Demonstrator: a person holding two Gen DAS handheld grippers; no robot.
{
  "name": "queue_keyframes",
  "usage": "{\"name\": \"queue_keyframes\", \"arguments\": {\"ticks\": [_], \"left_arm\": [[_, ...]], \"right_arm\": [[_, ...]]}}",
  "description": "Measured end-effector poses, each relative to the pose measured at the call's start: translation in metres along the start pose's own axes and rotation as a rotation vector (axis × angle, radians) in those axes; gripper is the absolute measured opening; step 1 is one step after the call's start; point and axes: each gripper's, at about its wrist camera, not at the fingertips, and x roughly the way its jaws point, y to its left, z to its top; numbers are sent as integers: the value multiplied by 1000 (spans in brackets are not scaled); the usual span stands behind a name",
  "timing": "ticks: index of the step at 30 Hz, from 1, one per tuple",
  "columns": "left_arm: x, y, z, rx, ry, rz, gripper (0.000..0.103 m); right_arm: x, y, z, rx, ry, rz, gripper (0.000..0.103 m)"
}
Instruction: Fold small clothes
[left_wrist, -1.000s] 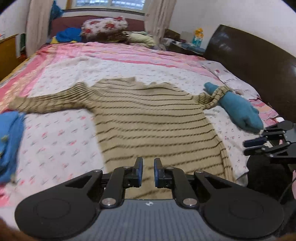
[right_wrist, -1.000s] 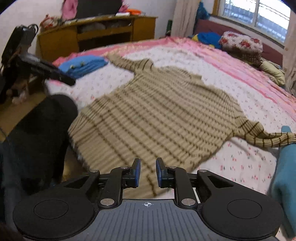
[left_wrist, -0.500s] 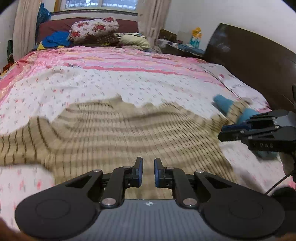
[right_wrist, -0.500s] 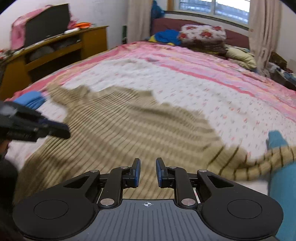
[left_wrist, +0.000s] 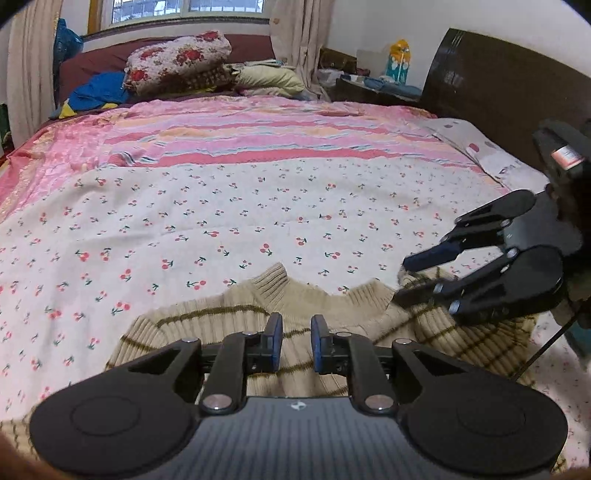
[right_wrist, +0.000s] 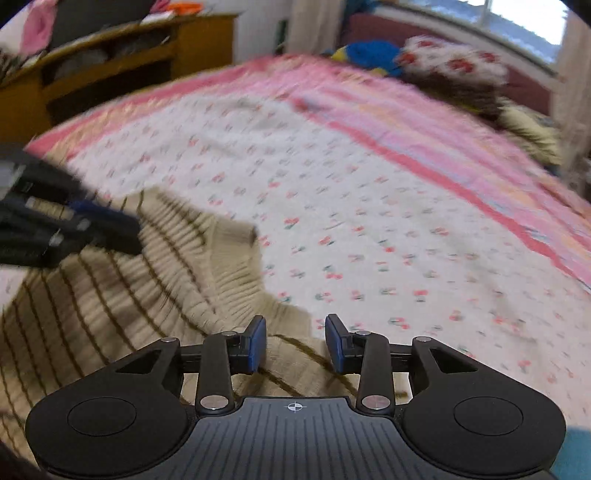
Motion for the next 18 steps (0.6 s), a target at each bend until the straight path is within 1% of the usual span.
{"name": "queue_keyframes", "arguments": {"ticks": [2,4,6,7,9,10,11,12,13,15,18], "left_arm": [[8,1,-2,-3,17,-11,23],[14,0,-6,9,34,-8,23],[19,0,-9,22,47,-4,24],[21,1,-9,23,51,-3,24],[24,2,-7,17,54,2,25],[25,4,-6,7,49,4,25],[25,5,-5,-2,44,1,25],[24,6,-5,-10,39,-2,25],[24,6,-4,-12,35,-1,26],[23,4,-4,-5,28,7,27],[20,3,0,2,9,19,28]], "right_arm": [[18,0,0,-28,75,27,40],[25,2,-2,-49,64,19,46],[27,-2,-1,-26,58,12,50],[28,-6,1,-6,60,12,51],[32,-11,0,57,69,32,50],[33,-15,0,95,72,40,48],[34,-19,-2,147,75,64,37],[32,-21,-4,180,73,86,32],[31,-20,-5,192,68,83,29],[25,-15,-5,192,55,66,16],[12,-13,-4,199,17,28,11]]}}
